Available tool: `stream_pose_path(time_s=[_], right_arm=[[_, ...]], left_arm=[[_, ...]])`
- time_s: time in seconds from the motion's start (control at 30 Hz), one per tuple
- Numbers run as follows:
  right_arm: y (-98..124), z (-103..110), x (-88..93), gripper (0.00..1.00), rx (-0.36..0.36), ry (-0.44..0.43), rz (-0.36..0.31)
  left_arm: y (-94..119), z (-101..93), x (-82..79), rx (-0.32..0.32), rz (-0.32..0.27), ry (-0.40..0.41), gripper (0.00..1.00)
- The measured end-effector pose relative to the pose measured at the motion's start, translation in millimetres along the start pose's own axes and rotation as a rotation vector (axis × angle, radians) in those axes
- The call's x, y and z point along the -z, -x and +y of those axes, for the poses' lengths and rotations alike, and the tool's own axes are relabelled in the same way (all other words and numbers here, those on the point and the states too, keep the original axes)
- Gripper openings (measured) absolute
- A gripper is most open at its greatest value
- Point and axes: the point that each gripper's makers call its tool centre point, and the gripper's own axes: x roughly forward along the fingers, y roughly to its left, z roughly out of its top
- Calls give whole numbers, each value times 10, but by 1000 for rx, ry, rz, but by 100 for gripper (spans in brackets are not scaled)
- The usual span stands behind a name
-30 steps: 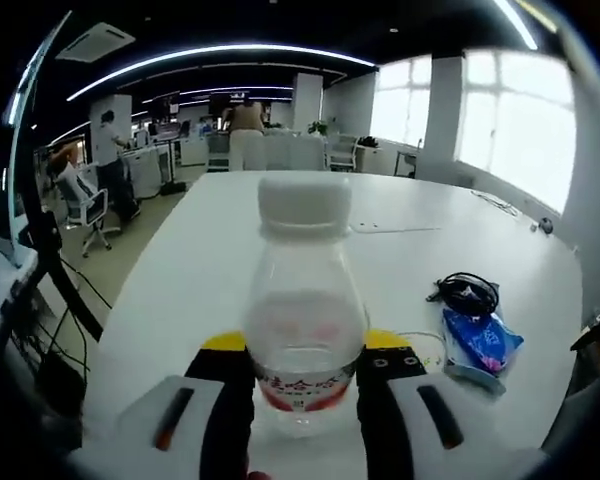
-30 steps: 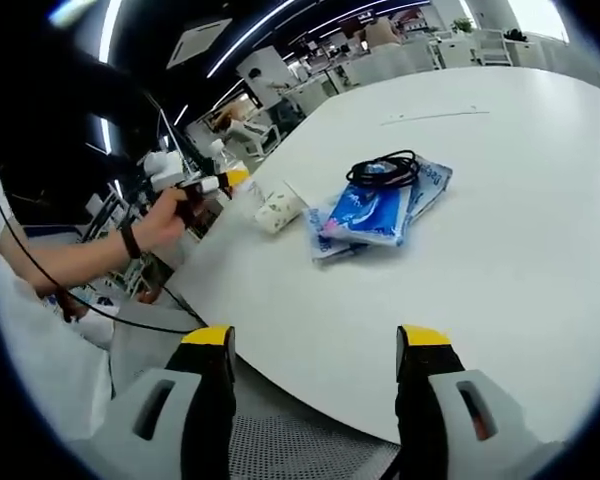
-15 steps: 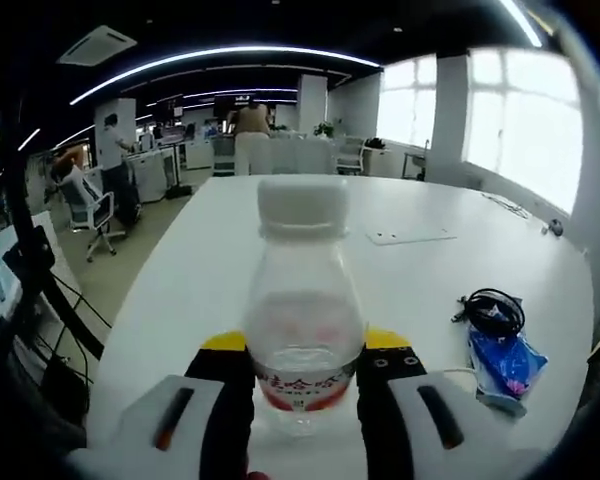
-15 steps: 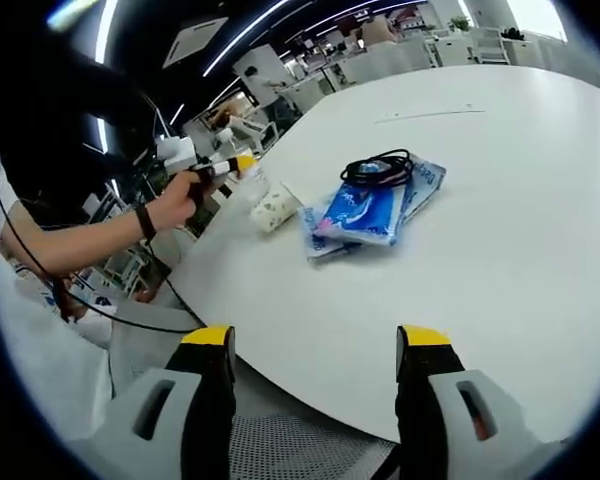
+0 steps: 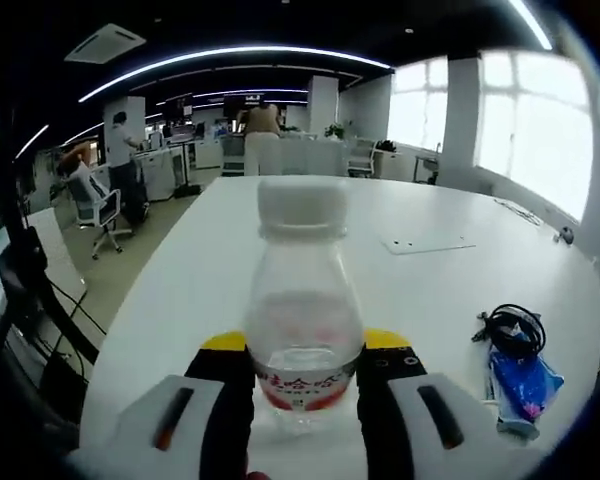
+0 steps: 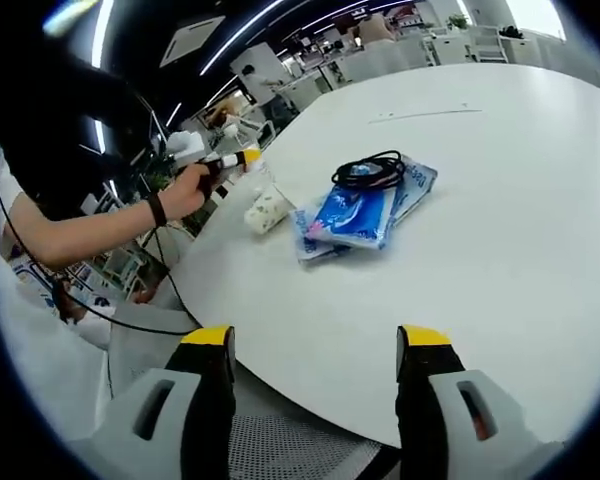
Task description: Arrange the tabletop items into an orderly group along one side of the table until the central work area is clear of visible clutter.
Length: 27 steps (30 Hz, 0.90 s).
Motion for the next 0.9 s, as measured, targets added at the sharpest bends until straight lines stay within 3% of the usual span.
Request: stream_pose_path(time_s=[0.9], right_arm=[[-63,-6,-111,66,-24,17,1]], left_arm=[[28,-95,113,-74,7,-19,39]])
